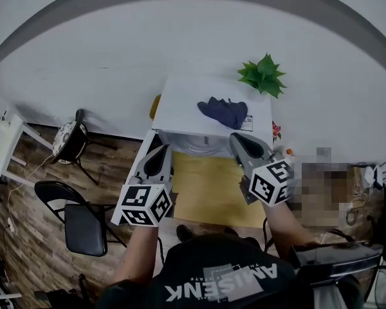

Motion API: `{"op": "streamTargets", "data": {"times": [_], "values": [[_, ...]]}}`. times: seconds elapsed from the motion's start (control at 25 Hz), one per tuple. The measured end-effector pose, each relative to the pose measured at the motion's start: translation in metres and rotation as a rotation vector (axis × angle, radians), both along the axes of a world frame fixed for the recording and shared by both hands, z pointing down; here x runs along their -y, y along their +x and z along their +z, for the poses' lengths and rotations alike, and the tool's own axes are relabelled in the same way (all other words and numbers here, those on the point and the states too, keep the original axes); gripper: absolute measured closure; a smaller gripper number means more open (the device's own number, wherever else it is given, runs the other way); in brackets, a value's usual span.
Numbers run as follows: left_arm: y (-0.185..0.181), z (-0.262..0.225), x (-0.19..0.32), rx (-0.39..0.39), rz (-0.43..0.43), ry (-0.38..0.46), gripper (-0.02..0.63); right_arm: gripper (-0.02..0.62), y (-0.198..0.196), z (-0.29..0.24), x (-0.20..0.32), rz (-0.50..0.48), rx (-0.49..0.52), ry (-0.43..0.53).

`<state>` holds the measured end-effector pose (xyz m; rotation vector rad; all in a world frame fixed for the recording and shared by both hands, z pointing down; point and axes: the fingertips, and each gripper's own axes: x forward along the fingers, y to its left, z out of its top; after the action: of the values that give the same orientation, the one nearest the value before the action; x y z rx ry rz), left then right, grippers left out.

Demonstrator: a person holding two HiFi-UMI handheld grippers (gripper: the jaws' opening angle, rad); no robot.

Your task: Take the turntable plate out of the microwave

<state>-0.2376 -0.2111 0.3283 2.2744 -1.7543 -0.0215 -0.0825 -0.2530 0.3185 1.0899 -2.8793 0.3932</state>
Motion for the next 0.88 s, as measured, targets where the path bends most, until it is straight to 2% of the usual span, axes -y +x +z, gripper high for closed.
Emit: {"op": "streamTargets", "data": {"times": [0.16, 0.44, 0.6, 0.88], "values": [[-0.008, 0.009, 0.006, -0.029, 0.023, -0.028, 0.604, 0.591, -0.009, 0.007, -0.002, 0.039, -0.021, -0.006], [-0.010, 0.042, 0.014, -0.054, 0.088, -0.096, 0.603, 0.572, -0.018, 0.042, 0.000, 0.095, -0.002, -0.101], [0.001, 0.067, 0.017, -0.081, 0.151, -0.182, 0.604, 0.572, -0.018, 0.064, 0.001, 0.091, 0.016, -0.164], [0.014, 0.102, 0.022, -0.133, 0.142, -0.242, 0.603, 0.568, -0.006, 0.107, 0.013, 0.084, 0.031, -0.276]]}}
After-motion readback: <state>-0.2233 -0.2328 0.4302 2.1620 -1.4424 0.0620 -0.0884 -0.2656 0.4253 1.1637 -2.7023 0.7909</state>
